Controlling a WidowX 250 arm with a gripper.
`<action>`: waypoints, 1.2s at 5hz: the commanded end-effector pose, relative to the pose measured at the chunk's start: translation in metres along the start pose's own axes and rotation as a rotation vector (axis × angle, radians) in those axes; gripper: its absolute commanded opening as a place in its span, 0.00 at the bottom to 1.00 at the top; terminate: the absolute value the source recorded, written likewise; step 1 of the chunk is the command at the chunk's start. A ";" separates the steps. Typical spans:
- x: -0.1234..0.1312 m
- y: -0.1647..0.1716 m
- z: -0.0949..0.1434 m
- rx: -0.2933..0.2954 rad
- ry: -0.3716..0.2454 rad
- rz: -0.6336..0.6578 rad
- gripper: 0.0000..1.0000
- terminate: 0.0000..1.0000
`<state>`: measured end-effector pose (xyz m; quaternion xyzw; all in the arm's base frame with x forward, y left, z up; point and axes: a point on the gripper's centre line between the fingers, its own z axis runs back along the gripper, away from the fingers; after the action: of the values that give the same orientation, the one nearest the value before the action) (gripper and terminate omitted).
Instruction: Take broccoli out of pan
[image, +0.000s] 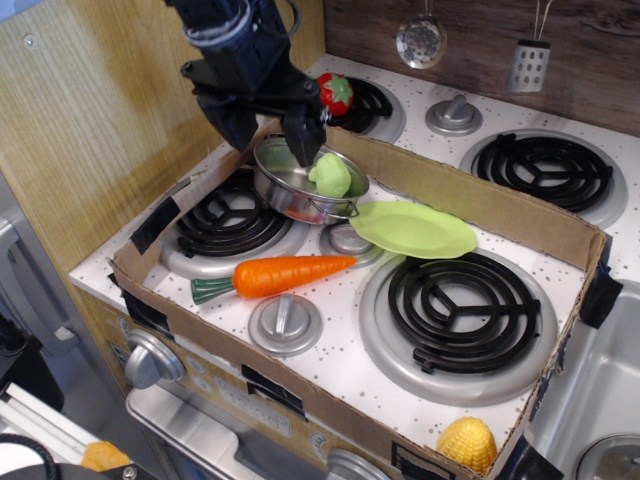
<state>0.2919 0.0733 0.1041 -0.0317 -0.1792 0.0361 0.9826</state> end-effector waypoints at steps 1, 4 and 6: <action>0.039 0.006 -0.015 -0.076 -0.015 -0.086 1.00 0.00; 0.051 0.001 -0.043 -0.110 -0.010 -0.143 1.00 0.00; 0.049 -0.003 -0.068 -0.138 -0.021 -0.116 1.00 0.00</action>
<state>0.3572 0.0703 0.0463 -0.0949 -0.1759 -0.0275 0.9794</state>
